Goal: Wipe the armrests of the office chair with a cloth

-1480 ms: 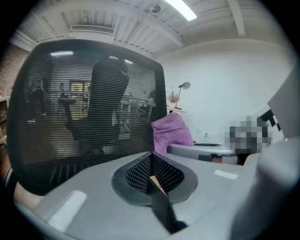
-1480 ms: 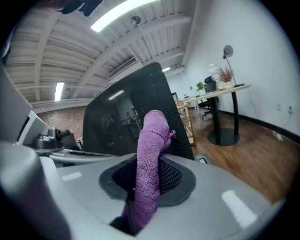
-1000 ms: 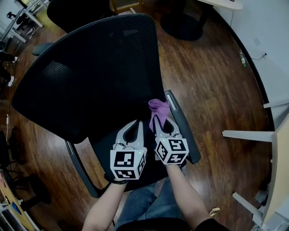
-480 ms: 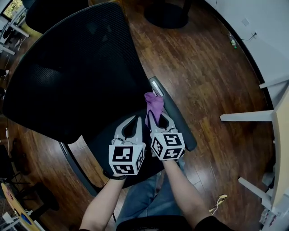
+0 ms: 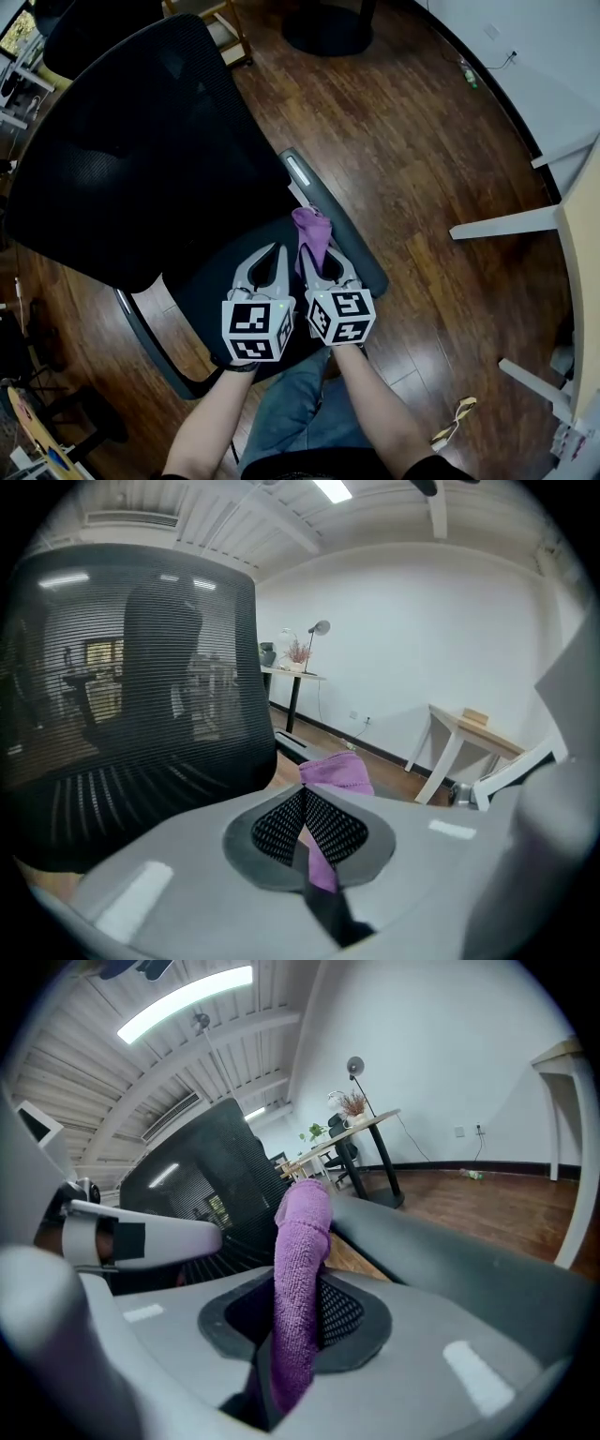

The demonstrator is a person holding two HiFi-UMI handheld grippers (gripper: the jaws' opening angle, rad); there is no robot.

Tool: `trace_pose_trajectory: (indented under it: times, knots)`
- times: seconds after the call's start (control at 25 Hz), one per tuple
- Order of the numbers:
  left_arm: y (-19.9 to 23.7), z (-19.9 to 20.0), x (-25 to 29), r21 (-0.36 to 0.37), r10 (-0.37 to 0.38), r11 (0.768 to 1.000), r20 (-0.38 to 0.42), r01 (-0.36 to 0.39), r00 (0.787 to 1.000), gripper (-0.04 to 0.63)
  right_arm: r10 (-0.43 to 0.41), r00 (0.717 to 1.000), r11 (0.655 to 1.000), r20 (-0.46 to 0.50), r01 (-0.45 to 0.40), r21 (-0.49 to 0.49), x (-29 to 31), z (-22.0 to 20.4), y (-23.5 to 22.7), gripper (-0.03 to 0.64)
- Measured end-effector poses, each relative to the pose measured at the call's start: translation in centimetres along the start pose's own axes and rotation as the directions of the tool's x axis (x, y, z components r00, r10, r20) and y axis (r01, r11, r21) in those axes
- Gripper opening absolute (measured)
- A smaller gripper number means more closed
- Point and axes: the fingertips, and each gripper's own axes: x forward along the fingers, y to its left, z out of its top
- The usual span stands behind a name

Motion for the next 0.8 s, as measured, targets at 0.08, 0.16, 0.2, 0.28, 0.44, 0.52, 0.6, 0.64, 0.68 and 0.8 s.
trace_pose_trajectory:
  times: [0.08, 0.16, 0.2, 0.28, 0.44, 0.52, 0.6, 0.64, 0.68, 0.8]
  knots:
    - [-1.3, -0.8, -0.6, 0.000, 0.000, 1.000, -0.004, 0.000, 1.000, 0.004, 0.002, 1.000, 1.000, 0.001, -0.002, -0.009, -1.4, -0.5, -0.5, 0.075]
    - [-2.3, -1.5, -1.2, -0.002, -0.002, 1.000, -0.005, 0.002, 1.000, 0.005, 0.006, 1.000, 1.000, 0.006, -0.006, -0.020, -2.5, -0.8, -0.7, 0.075]
    - [-2.8, -1.9, -1.6, -0.001, -0.002, 1.000, -0.006, 0.002, 1.000, 0.004, 0.008, 1.000, 1.000, 0.010, -0.008, -0.020, -3.1, -1.0, -0.8, 0.075]
    - [-4.2, -2.8, -2.3, 0.004, -0.003, 1.000, -0.009, 0.003, 1.000, 0.005, 0.012, 1.000, 1.000, 0.015, -0.012, -0.011, -4.4, -1.4, -1.2, 0.075]
    - [-6.9, -4.3, -3.5, 0.016, -0.014, 1.000, -0.013, 0.015, 1.000, 0.003, 0.014, 1.000, 1.000, 0.014, -0.014, -0.014, -7.2, -2.6, -2.1, 0.075]
    - [-7.6, -4.7, -4.1, 0.021, -0.012, 1.000, -0.009, 0.012, 1.000, 0.004, 0.017, 1.000, 1.000, 0.022, -0.016, -0.019, -8.3, -2.9, -2.4, 0.075]
    - [-8.3, -5.3, -4.7, 0.025, -0.008, 1.000, -0.003, 0.008, 1.000, 0.004, 0.019, 0.999, 1.000, 0.032, -0.018, -0.020, -9.3, -3.3, -2.7, 0.075]
    - [-8.6, -5.7, -5.0, 0.027, -0.008, 1.000, -0.002, 0.008, 1.000, 0.004, 0.018, 0.999, 1.000, 0.035, -0.017, -0.018, -9.8, -3.6, -2.9, 0.075]
    - [-9.1, -6.1, -5.2, 0.029, -0.008, 1.000, -0.003, 0.008, 1.000, 0.005, 0.016, 0.999, 1.000, 0.037, -0.016, -0.014, -10.3, -4.0, -3.2, 0.075]
    - [-10.2, -7.5, -5.8, 0.033, -0.011, 0.999, -0.007, 0.011, 1.000, 0.003, 0.013, 0.999, 1.000, 0.039, -0.013, -0.008, -11.5, -5.2, -3.9, 0.075]
